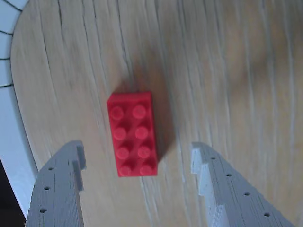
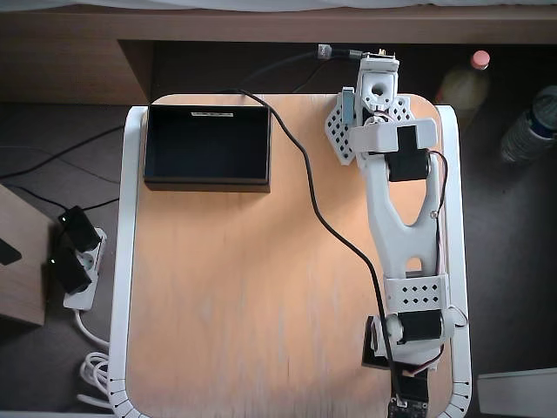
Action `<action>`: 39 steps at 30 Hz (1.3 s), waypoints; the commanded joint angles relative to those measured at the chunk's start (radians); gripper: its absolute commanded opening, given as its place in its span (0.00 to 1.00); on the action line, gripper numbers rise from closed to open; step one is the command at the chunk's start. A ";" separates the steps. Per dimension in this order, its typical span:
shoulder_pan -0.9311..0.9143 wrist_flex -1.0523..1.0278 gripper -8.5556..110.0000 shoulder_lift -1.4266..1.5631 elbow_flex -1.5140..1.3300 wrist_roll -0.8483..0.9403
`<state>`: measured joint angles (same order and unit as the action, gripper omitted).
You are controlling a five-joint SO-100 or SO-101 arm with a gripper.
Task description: Grasp a lego block and put it in the bin.
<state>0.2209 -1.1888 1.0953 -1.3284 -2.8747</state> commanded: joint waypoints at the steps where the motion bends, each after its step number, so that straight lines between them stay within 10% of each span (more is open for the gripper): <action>1: 0.034 0.012 0.26 0.014 0.129 -0.006; 39: 0.009 0.072 0.11 -0.020 0.124 -0.031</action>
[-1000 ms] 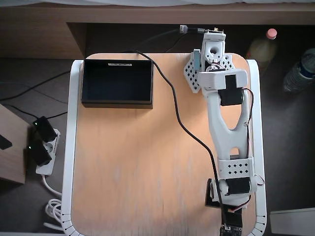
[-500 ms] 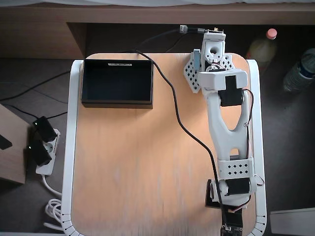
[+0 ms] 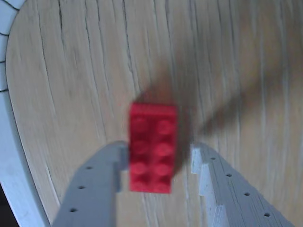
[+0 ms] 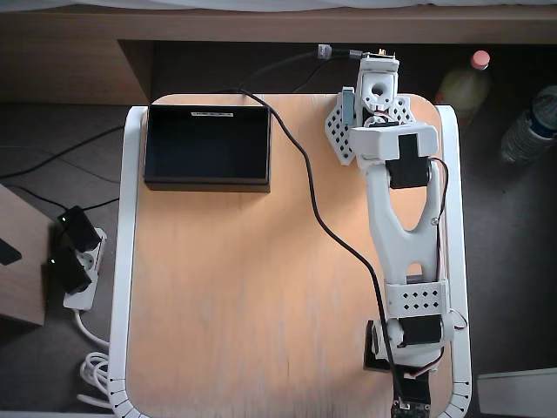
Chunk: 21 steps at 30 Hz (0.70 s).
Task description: Grasp a lego block and put it in the bin.
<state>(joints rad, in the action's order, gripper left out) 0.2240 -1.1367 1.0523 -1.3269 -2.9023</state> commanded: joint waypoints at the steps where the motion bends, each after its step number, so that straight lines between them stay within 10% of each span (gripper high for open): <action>1: 0.006 0.020 0.11 0.023 0.123 -0.002; 21: -0.038 -0.078 0.07 0.253 0.121 0.021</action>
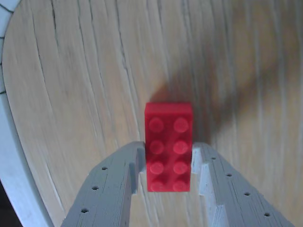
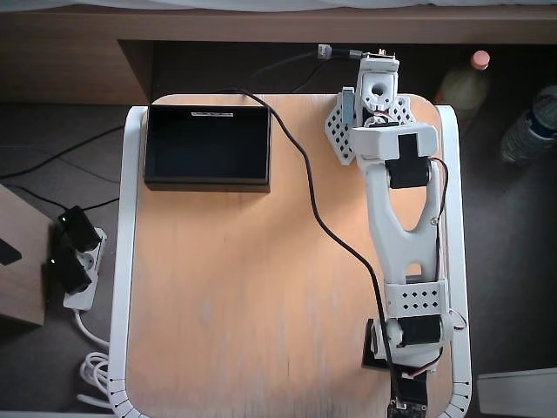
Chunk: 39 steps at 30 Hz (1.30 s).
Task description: Grasp a lego block and put it in the bin.
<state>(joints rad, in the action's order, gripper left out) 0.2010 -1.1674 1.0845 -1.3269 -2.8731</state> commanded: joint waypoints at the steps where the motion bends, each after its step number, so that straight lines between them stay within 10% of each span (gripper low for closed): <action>1: -0.023 -0.060 0.07 0.249 0.121 -0.011; 20: -0.396 -0.351 0.07 0.723 0.118 -0.038; 39: -1.160 -0.569 0.07 0.992 -0.006 -0.167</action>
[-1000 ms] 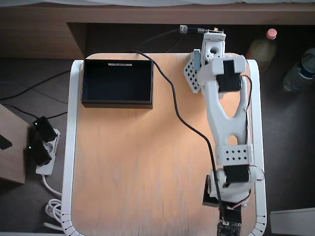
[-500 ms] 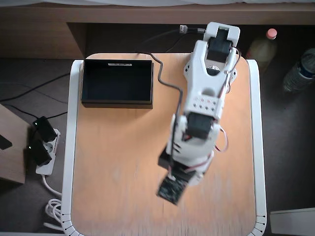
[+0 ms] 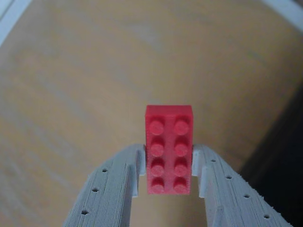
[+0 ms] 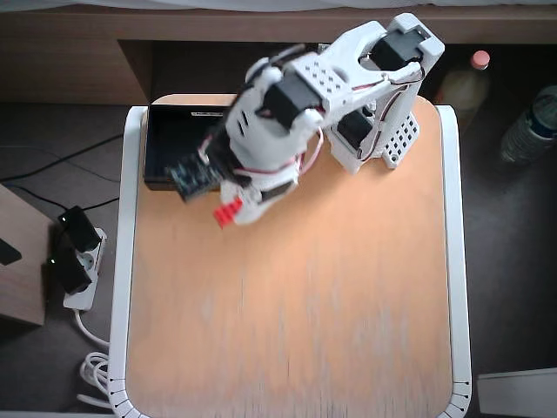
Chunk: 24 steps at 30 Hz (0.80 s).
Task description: Grasp a lego block and put it in the bin.
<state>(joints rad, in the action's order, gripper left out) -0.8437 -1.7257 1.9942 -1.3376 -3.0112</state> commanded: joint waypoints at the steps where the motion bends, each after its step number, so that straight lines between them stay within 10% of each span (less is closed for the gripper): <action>1: -0.155 -0.011 0.07 0.086 -0.015 -0.048; 24: -0.561 0.393 0.07 0.069 -0.506 -0.219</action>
<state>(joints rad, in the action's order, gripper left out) -1.3729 -1.3775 2.0203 -1.8546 -3.2168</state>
